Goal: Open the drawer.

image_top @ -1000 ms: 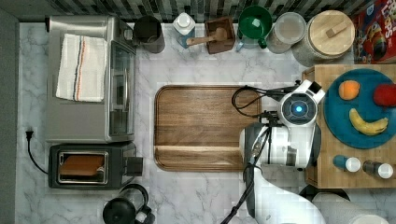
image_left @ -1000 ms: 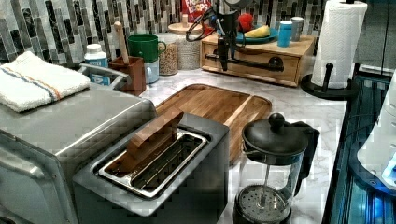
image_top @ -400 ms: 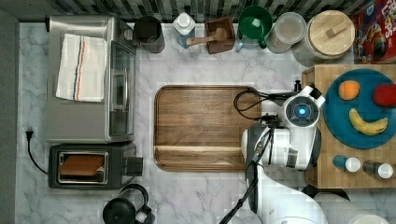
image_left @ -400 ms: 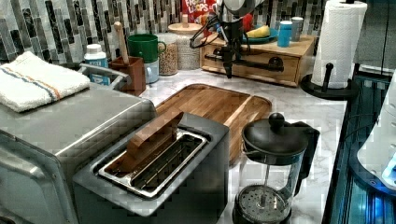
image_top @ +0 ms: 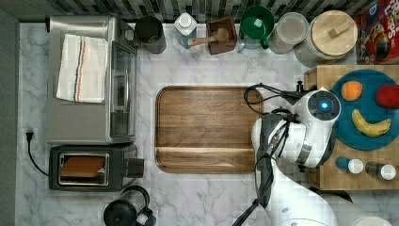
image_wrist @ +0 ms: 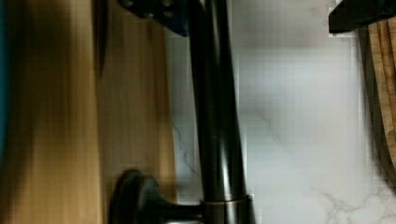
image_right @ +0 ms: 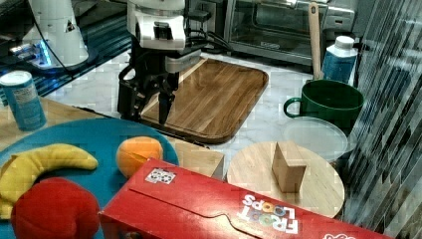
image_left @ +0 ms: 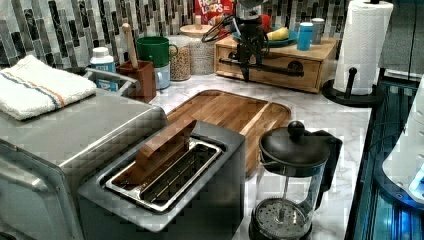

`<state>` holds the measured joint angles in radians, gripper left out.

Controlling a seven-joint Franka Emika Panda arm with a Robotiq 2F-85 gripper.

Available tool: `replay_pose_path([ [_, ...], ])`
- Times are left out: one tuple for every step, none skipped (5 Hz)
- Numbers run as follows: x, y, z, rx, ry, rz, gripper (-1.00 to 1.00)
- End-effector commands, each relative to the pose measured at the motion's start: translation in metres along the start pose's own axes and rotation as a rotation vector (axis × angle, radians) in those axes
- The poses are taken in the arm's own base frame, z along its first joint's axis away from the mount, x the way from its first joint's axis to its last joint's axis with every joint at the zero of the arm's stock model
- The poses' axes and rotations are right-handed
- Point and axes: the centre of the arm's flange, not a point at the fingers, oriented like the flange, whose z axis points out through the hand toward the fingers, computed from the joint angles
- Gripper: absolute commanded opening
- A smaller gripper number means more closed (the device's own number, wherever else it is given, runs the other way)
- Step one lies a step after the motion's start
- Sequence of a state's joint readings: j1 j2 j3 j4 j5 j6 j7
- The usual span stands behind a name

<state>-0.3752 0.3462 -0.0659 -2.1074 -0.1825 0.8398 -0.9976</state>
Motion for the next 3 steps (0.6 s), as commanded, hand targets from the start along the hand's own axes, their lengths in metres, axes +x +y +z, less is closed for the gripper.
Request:
replay_pose_path([
  [0.032, -0.172, -0.010, 0.056, 0.041, -0.227, 1.00],
  [0.036, -0.195, -0.001, 0.052, 0.043, -0.273, 1.00],
  [0.036, -0.227, -0.001, 0.088, 0.034, -0.297, 1.00],
])
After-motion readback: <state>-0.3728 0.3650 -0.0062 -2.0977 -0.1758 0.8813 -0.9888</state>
